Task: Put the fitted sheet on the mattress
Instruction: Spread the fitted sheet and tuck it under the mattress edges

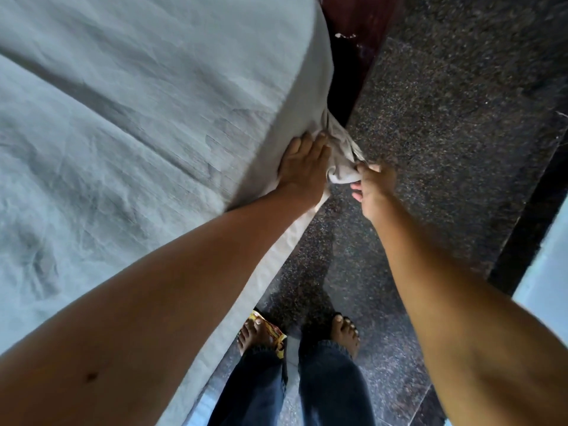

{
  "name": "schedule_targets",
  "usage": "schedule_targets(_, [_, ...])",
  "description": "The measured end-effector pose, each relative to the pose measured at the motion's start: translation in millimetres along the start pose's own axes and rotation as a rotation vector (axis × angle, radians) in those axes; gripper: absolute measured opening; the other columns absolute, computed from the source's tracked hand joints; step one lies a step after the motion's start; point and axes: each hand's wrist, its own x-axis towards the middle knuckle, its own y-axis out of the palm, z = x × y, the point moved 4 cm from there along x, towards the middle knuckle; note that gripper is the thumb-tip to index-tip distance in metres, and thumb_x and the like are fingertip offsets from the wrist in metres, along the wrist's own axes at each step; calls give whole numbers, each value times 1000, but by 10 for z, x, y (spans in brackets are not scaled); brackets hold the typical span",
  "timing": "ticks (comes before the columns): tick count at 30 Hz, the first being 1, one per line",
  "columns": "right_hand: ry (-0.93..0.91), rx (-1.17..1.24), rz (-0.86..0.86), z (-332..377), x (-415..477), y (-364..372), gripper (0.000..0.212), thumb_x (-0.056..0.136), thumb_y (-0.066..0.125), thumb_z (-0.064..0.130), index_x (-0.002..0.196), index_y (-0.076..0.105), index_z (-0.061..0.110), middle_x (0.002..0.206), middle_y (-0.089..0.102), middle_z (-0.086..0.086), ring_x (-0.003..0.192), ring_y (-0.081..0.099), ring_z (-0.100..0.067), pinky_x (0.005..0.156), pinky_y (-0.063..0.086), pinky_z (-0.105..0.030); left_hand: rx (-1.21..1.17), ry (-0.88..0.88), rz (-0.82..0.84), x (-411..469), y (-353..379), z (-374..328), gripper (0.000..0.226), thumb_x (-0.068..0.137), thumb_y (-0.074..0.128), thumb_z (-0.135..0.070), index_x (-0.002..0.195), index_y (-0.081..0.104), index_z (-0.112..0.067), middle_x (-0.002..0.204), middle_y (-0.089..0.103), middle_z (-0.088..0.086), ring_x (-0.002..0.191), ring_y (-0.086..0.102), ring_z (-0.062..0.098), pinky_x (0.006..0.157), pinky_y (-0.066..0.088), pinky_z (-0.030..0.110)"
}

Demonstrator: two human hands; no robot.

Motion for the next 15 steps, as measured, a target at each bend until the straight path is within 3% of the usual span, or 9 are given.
schedule_targets(2, [-120,-184,-129,121,-141,-123,45,84,68,29,121,54,8,115,56,-13,98,55,-25,77,45,-32,-42,-18,41,47,-17,-2,62,98,33,-33,150,7,-13,159,1,3,145,3,25,115,6,35])
schedule_targets(4, [-377,-453,-343,386,-370,-211,36,83,67,26,115,61,11,123,55,-12,111,50,-27,80,41,-30,-99,-41,87,48,-30,-24,64,98,37,-33,151,7,-13,159,1,3,145,0,24,115,7,37])
schedule_targets(6, [-652,-508,-333,713,-666,-114,21,87,59,17,105,69,11,113,64,-10,104,57,-24,70,37,-22,-232,-54,45,-7,-95,-82,65,94,47,-25,149,16,-10,158,9,4,144,12,24,112,23,39])
schedule_targets(8, [-773,-426,-135,972,-801,118,21,87,56,8,99,73,8,100,72,-12,87,65,-21,64,40,-22,-381,-90,-74,-147,-221,-118,56,92,50,-16,143,29,-8,152,26,6,134,36,23,100,40,36])
schedule_targets(10, [-712,-353,69,1076,-821,405,22,87,51,5,93,72,4,93,71,-15,79,59,-19,67,41,-27,-569,-159,-160,-364,-275,-116,46,93,45,-9,138,38,-7,145,39,8,123,48,26,91,43,34])
schedule_targets(12, [-549,-188,152,1062,-783,612,20,87,48,12,82,67,9,79,63,-12,74,52,-22,68,42,-35,-765,-176,-234,-529,-206,-115,50,90,42,0,139,40,-7,148,38,8,121,50,29,87,44,35])
schedule_targets(15, [-242,176,131,941,-727,716,28,85,48,17,58,50,22,57,48,5,58,44,-18,60,36,-31,-982,-249,-309,-632,0,-35,64,84,41,10,144,35,-9,153,29,7,132,42,24,101,36,21])
